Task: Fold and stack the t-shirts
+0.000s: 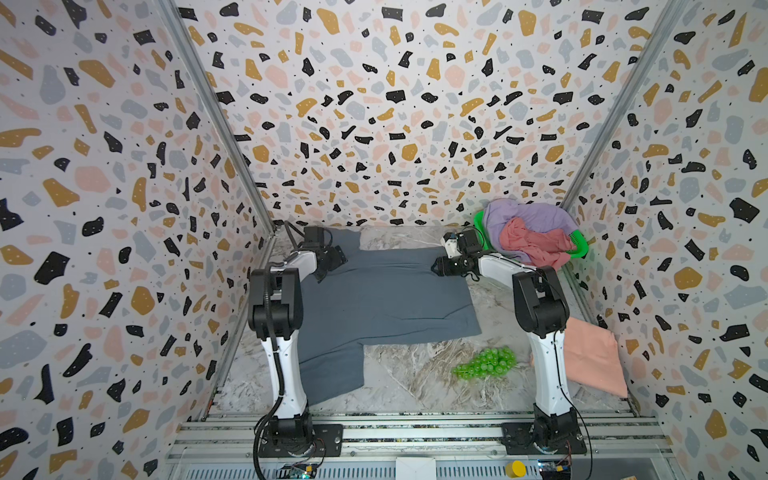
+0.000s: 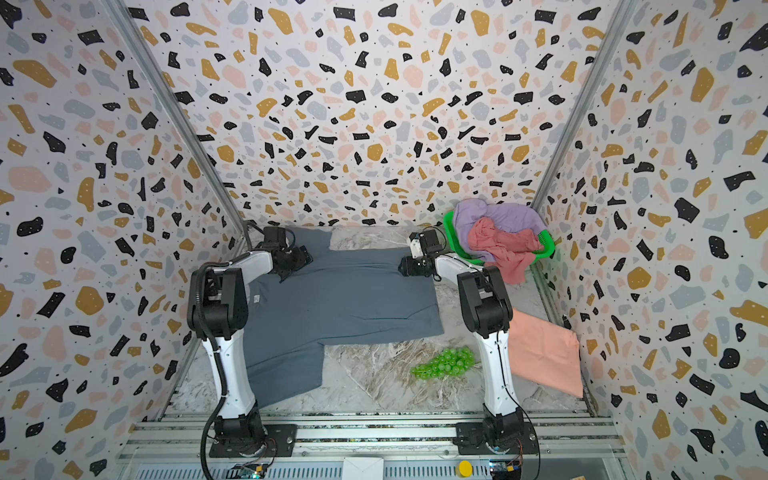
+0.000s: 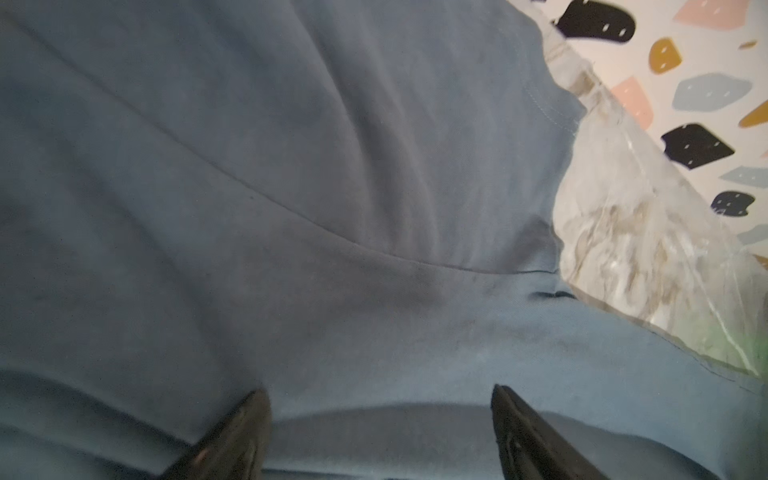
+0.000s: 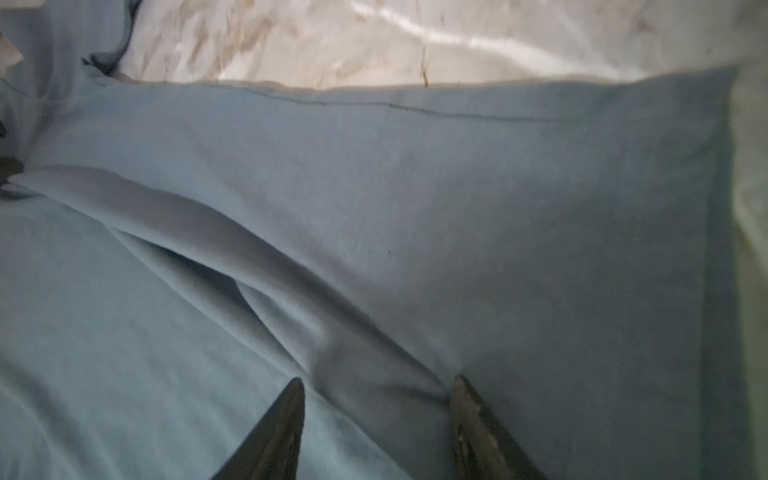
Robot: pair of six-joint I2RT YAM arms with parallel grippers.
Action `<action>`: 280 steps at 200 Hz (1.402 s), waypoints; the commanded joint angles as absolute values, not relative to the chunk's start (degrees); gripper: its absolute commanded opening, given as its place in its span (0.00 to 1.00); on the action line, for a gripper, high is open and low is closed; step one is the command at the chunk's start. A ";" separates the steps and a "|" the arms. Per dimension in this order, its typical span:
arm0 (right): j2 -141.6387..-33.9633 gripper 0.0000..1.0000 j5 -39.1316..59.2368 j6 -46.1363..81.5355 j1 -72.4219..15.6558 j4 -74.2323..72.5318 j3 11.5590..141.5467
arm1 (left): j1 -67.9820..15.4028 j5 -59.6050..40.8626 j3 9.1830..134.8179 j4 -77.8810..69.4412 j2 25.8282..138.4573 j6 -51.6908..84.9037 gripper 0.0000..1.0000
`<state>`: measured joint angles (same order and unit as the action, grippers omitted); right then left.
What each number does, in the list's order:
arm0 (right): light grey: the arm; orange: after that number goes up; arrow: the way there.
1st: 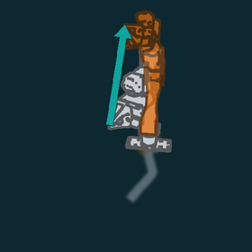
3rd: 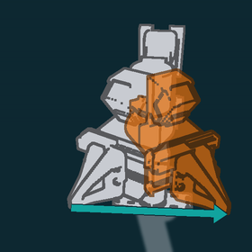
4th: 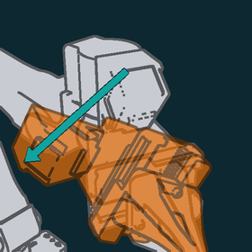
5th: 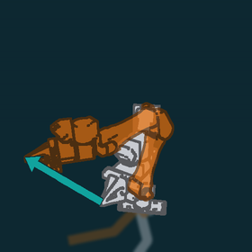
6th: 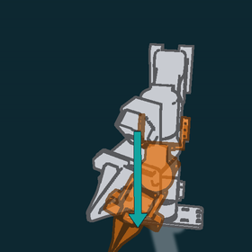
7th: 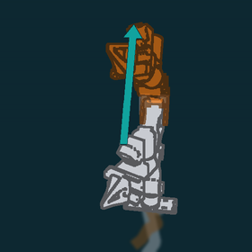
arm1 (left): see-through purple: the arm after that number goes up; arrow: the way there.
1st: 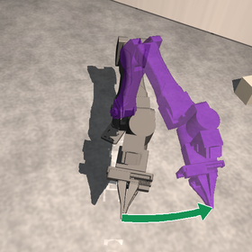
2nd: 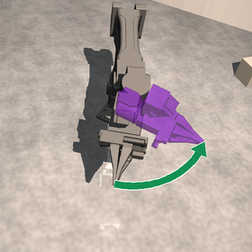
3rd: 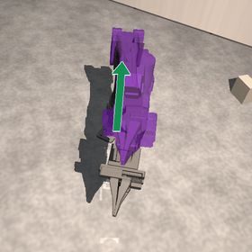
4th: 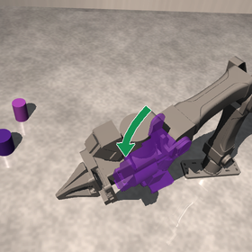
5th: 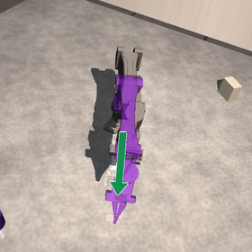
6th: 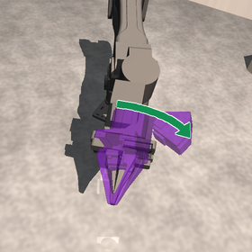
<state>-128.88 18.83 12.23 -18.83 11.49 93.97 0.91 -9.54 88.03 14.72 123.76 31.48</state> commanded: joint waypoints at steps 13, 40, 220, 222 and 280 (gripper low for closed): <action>-125.37 0.58 13.69 7.15 -18.19 19.19 92.80 | 0.88 -8.83 87.04 26.94 119.14 28.13 0.86; -126.64 0.61 11.02 7.67 -18.19 17.47 100.97 | 1.05 -6.63 99.02 31.26 121.20 25.89 0.86; -140.07 0.75 4.96 16.35 -14.41 6.10 111.85 | 4.60 3.16 126.52 15.46 149.14 31.29 0.84; -140.27 0.75 5.11 16.39 -14.41 6.14 111.99 | 4.53 3.16 126.62 15.40 149.35 31.49 0.84; -148.32 0.71 13.29 14.31 -15.31 13.74 122.39 | 2.90 0.94 126.02 19.54 150.54 35.39 0.72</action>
